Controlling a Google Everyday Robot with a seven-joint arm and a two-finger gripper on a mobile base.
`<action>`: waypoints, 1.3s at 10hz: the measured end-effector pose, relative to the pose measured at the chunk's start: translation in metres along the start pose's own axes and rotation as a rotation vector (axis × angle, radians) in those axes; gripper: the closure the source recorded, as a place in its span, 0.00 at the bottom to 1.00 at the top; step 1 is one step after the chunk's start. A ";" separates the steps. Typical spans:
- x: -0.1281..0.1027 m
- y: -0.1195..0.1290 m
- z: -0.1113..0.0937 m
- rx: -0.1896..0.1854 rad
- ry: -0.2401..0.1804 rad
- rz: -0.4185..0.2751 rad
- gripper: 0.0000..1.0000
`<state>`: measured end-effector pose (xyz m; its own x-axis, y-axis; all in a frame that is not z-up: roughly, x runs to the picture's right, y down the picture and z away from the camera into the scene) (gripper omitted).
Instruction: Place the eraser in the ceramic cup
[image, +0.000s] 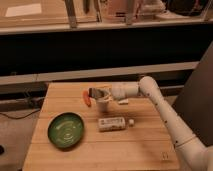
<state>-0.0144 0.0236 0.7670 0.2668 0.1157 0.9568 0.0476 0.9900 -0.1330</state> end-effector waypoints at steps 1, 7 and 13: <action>0.001 -0.002 -0.003 0.010 -0.011 -0.004 1.00; 0.021 -0.006 -0.010 0.041 -0.045 0.048 1.00; 0.027 -0.010 -0.003 0.002 -0.048 0.068 0.52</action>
<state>-0.0051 0.0164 0.7933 0.2233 0.1861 0.9568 0.0288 0.9799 -0.1973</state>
